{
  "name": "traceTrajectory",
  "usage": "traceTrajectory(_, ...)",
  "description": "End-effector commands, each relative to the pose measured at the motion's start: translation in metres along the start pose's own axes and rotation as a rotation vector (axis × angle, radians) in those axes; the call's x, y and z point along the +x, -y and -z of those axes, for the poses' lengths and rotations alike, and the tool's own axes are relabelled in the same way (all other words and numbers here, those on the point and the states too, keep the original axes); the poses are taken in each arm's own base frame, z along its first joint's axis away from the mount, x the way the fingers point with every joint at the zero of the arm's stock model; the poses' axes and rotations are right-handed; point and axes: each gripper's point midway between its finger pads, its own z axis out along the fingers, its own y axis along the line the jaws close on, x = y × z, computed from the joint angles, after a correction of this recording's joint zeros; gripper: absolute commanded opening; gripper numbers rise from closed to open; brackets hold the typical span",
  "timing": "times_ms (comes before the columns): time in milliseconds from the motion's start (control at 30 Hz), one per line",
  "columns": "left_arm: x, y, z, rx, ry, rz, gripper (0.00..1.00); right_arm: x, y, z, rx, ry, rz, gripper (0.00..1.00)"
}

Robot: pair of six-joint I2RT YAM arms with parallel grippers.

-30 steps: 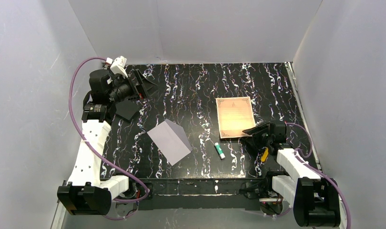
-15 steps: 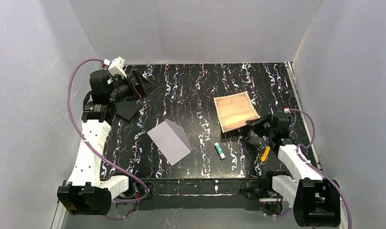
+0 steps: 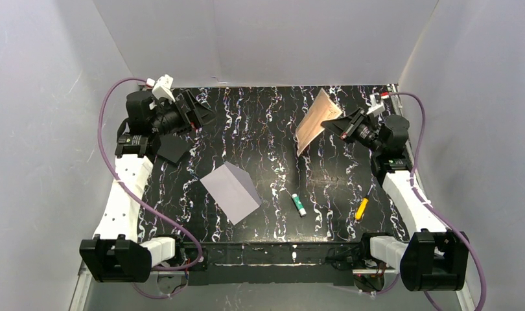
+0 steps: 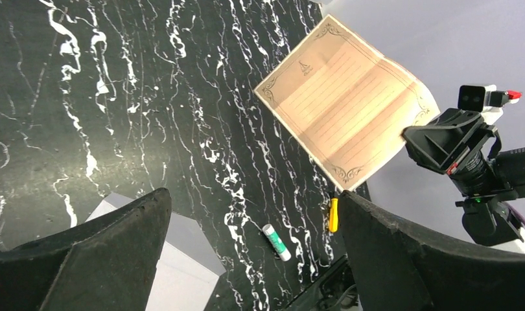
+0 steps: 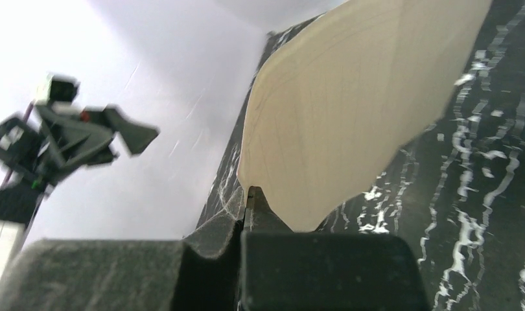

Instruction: Place the letter into the envelope and seal it

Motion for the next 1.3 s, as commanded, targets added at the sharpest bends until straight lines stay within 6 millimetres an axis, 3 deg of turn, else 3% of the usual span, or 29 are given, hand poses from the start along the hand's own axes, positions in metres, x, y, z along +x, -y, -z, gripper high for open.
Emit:
traceTrajectory(0, -0.016, 0.03, -0.001, 0.125, 0.009, -0.011, 0.98, 0.019, -0.059, 0.001, -0.254, -0.158, 0.206, 0.01)
traceTrajectory(200, -0.016, 0.083, -0.009, 0.37, -0.046, -0.255, 0.98, 0.063, -0.087, -0.006, -0.359, -0.354, 0.337, 0.01)
traceTrajectory(400, -0.017, 0.102, -0.027, 0.44, -0.044, -0.528, 0.98, 0.093, -0.125, -0.013, -0.501, -0.44, 0.336, 0.01)
traceTrajectory(767, -0.014, 0.116, -0.029, 0.6, -0.128, -0.675, 0.98, 0.093, -0.169, 0.012, -0.609, -0.558, 0.38, 0.01)
traceTrajectory(1000, -0.026, 0.121, -0.038, 0.614, -0.09, -0.684, 0.98, 0.099, -0.174, 0.024, -0.604, -0.592, 0.427, 0.01)
traceTrajectory(1167, -0.005, 0.134, -0.026, 0.792, -0.196, -0.603, 0.98, 0.104, -0.186, 0.032, -0.653, -0.6, 0.448, 0.01)
traceTrajectory(1267, 0.009, 0.136, -0.017, 0.887, -0.271, -0.542, 0.92, 0.105, -0.19, 0.032, -0.656, -0.601, 0.448, 0.01)
